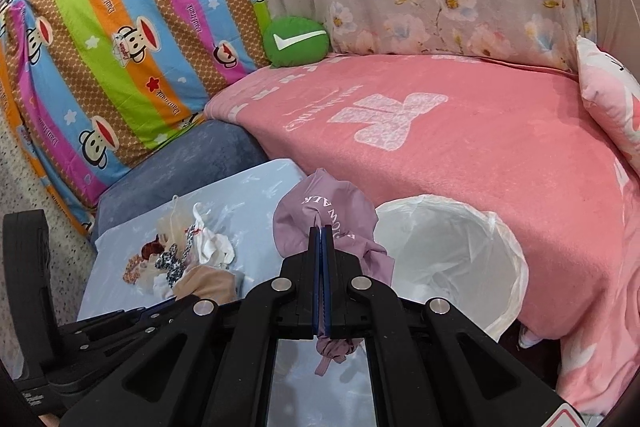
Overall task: Organize soft objects
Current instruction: 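Grasp the beige stocking with the left gripper while the right gripper holds the lilac pouch, then carry both items over the white bin and open both grippers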
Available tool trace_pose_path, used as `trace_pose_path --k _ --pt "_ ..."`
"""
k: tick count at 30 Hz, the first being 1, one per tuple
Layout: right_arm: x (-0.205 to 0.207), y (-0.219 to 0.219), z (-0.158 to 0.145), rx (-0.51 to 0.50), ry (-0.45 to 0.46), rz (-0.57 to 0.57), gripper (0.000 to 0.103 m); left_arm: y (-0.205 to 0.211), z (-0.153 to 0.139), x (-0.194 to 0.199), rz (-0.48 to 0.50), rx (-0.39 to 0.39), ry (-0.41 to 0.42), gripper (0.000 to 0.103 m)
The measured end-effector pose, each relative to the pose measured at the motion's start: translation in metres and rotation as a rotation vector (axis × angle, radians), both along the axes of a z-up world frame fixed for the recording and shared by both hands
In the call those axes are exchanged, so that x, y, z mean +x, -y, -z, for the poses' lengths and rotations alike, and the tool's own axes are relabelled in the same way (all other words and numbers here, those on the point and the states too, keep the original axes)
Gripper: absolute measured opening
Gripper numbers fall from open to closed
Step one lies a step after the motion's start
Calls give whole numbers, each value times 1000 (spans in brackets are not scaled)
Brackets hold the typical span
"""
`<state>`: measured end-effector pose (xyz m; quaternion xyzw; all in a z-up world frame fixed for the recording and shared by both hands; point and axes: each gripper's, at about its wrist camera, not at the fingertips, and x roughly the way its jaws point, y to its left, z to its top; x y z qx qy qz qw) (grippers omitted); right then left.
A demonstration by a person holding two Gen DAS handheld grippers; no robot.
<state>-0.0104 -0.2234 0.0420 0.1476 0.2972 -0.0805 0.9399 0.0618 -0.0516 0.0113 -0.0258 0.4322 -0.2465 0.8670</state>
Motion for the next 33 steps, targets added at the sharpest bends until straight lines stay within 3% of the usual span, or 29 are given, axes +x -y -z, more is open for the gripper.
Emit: trace_pose_path --k 8,19,22,24,26,28,33 --pt "-5 52 2 6 -7 94 1 66 -8 4 162 -32 34 6" --pt "0 96 24 33 -46 161 1 118 -5 8 242 -27 38 6" --pt "3 100 27 38 -51 158 3 125 -3 15 251 -31 4 7" --pt "4 100 27 35 -48 166 5 124 -2 18 236 -26 -4 13" --pt "4 99 27 33 -50 165 13 121 -3 18 210 -21 5 45" --pt "3 98 28 33 -50 173 22 116 -4 18 172 -18 26 58" --pt "2 90 28 34 -56 162 28 100 -1 20 134 -9 26 60"
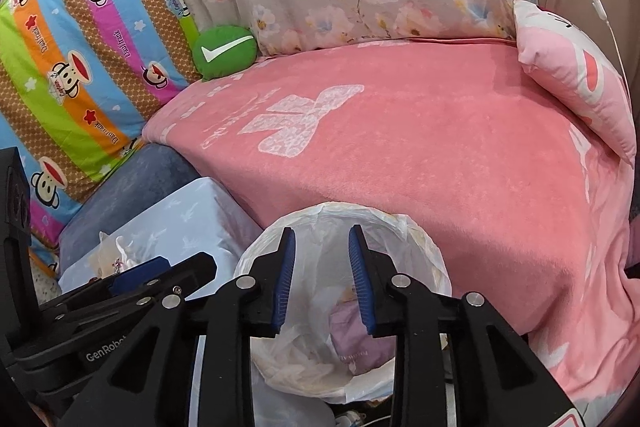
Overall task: Organize soft objects
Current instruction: 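Carry both items over the white bin and open both grippers, then grasp the white sock from the pile with the left gripper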
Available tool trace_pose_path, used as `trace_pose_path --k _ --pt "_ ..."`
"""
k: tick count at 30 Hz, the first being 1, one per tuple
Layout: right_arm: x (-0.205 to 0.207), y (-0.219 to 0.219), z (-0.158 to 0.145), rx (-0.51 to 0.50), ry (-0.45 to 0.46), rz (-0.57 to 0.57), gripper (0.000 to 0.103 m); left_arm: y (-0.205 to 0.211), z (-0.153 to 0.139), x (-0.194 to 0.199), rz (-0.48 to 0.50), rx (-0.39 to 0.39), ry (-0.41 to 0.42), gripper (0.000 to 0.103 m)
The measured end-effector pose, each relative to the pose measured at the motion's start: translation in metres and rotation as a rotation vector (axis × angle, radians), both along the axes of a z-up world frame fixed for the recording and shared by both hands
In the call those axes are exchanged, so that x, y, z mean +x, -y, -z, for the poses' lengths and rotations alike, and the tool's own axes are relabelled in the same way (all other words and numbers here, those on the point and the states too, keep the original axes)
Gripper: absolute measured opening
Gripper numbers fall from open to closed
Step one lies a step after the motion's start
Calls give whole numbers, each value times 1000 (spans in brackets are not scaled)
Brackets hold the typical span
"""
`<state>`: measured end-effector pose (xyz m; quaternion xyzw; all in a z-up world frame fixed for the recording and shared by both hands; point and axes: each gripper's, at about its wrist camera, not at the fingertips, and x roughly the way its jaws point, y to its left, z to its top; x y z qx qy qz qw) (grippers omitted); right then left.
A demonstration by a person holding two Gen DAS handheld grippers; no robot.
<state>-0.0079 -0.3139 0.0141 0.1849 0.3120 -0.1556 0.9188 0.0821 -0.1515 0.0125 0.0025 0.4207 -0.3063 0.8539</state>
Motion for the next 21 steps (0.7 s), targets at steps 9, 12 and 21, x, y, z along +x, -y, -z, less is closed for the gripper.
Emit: trace_pose_path --k 9,12,21 --pt "3 -26 0 -9 -17 -47 33 -40 4 5 -96 -8 -18 60" --pt "5 -38 0 -11 -22 -68 35 -56 5 6 -126 -14 -22 60" --pt "12 -77 -1 -27 -40 -123 36 -97 4 9 -206 -28 -22 60"
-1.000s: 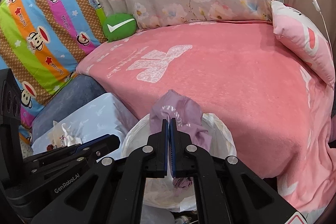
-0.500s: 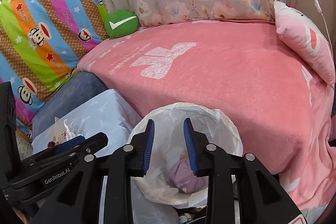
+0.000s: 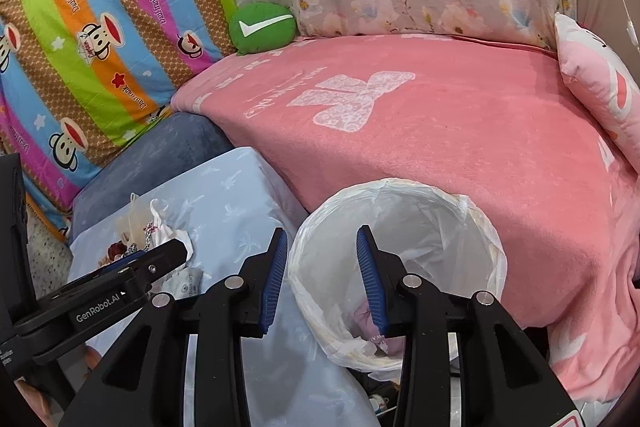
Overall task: Organize soft objects
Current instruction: 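Grasp the white sock from the pile with the left gripper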
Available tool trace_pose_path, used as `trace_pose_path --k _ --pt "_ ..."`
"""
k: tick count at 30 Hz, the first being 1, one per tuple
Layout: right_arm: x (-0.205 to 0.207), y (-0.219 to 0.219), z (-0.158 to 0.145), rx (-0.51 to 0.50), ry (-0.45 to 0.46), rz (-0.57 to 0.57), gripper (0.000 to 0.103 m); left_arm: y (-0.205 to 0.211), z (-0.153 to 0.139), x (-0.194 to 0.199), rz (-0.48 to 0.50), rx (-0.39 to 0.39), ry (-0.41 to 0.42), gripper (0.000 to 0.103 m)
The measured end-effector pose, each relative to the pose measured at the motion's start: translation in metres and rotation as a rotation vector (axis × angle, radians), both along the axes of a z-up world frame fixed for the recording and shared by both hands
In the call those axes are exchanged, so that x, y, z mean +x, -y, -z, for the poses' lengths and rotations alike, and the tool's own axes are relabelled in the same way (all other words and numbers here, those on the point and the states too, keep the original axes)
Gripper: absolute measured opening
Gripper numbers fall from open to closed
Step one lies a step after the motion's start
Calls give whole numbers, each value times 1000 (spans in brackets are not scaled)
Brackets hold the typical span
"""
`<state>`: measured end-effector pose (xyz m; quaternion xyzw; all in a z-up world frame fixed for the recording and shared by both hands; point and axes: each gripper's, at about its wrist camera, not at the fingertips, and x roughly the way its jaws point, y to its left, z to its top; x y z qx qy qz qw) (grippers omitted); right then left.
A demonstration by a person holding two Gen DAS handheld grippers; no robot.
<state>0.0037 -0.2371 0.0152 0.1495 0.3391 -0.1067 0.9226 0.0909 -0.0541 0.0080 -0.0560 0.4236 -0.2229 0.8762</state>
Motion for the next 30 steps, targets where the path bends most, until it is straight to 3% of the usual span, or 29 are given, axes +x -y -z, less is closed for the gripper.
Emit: trace_pose_path --k 9,15,20,30 --pt "12 -40 1 -19 -24 -68 38 -47 10 5 -92 -5 -21 61" --pt "20 -69 2 -29 -39 -117 42 -83 23 11 -170 11 -46 67" --pt "31 -92 8 -28 -60 -155 43 -114 37 15 -234 25 -68 74" --pt "53 -134 30 -14 -115 -228 43 -166 74 31 -329 37 -155 74"
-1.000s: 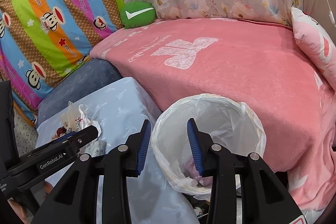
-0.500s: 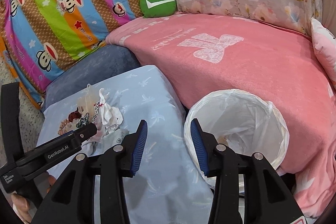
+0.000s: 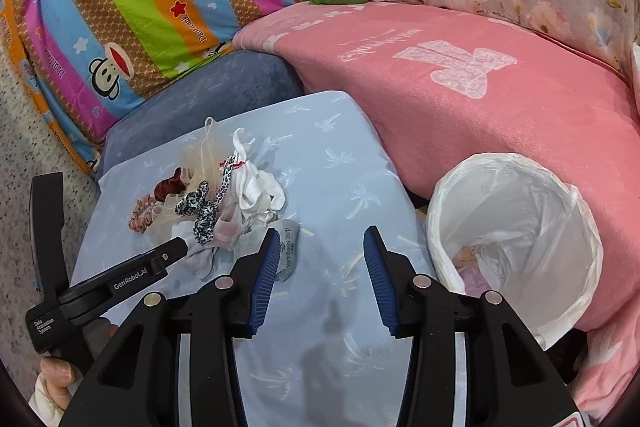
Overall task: Organize soft objects
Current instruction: 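Grasp the white sock from the pile with the left gripper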
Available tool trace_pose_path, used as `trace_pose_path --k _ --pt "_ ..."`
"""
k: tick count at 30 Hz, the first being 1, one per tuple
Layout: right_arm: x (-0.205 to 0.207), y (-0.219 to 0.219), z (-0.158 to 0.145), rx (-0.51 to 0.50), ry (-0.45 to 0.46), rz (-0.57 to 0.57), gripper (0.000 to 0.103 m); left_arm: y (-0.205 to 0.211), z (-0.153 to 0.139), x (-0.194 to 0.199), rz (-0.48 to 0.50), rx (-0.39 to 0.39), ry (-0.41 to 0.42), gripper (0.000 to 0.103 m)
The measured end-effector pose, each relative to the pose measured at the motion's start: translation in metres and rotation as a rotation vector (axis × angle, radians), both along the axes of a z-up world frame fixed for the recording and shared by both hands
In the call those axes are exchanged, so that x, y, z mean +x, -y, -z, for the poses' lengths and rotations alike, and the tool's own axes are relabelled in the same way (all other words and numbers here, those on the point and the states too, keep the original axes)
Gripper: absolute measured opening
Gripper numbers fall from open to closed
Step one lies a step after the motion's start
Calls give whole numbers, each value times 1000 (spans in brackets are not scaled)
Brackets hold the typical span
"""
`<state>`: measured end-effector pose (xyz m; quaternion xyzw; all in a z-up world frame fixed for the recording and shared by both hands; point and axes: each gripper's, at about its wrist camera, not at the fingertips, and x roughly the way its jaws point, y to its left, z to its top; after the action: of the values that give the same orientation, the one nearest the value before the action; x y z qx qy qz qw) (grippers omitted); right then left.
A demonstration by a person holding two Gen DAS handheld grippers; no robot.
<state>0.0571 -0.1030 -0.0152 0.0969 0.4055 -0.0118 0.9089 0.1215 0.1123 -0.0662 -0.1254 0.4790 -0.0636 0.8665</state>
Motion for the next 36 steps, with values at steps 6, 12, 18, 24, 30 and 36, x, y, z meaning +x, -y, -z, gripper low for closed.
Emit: trace_pose_path --k 6,12,18,24,30,36 --pt "14 -21 12 -8 -29 -40 43 -13 21 11 -19 -11 -41 74" --pt "29 -37 20 -6 -45 -70 43 -16 33 22 -5 -47 -66 69" --pt "46 -58 23 -4 -46 -114 43 -21 41 30 41 -146 -104 31" --pt "60 -78 29 17 -60 -167 39 -36 30 18 44 -187 -78 23" --pt "75 -103 41 41 -85 -228 33 -53 24 11 15 -184 -62 23" --pt "87 -122 60 60 -126 -271 32 -68 21 12 -22 -194 -59 23"
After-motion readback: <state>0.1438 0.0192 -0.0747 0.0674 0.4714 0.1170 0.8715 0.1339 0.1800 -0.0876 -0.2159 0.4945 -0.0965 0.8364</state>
